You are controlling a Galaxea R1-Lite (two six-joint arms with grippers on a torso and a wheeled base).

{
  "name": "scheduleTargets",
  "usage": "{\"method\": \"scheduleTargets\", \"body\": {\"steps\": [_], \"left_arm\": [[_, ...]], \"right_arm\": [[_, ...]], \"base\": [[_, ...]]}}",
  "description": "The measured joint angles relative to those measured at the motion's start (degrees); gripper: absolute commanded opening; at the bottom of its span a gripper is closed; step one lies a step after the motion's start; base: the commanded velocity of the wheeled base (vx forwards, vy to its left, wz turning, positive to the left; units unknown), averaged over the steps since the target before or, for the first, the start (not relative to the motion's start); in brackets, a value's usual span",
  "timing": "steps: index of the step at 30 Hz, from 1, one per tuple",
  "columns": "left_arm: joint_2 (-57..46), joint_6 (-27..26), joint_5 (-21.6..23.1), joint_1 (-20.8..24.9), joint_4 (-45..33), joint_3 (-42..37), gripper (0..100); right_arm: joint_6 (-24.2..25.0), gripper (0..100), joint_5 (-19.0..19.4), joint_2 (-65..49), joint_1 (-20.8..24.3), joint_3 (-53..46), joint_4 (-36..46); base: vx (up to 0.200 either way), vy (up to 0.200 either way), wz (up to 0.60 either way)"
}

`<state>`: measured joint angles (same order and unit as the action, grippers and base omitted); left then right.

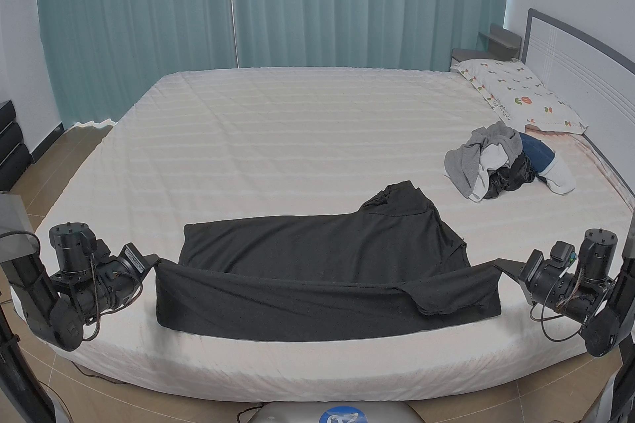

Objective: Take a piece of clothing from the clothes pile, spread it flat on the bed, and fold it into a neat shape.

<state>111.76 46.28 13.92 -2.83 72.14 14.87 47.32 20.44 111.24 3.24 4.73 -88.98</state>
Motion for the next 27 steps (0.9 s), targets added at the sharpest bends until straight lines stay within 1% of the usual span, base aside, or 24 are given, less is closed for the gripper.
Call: {"method": "scheduleTargets", "body": {"steps": [5, 12, 19, 27], "left_arm": [[-2.6, 0.1, 1.9, -0.6, 0.0, -3.6, 0], [-4.5, -0.1, 2.3, -1.3, 0.0, -6.1, 0], [-5.0, -0.3, 2.4, -1.4, 0.0, -8.0, 0], [-5.2, -1.1, 3.0, -1.4, 0.4, -11.0, 0]], "right_arm": [[0.0, 0, 0.9, -3.8, -0.1, -2.8, 0.0], [0.0, 0, 1.1, -7.7, -0.7, -3.6, 1.9], [-0.6, 0, 1.2, -11.6, -1.1, -3.7, 10.5], [-3.6, 0, 1.2, -16.9, -0.8, -3.7, 21.0]], "base": [[0.0, 0.0, 0.0], [0.0, 0.0, 0.0], [0.0, 0.0, 0.0], [0.0, 0.0, 0.0]]}}
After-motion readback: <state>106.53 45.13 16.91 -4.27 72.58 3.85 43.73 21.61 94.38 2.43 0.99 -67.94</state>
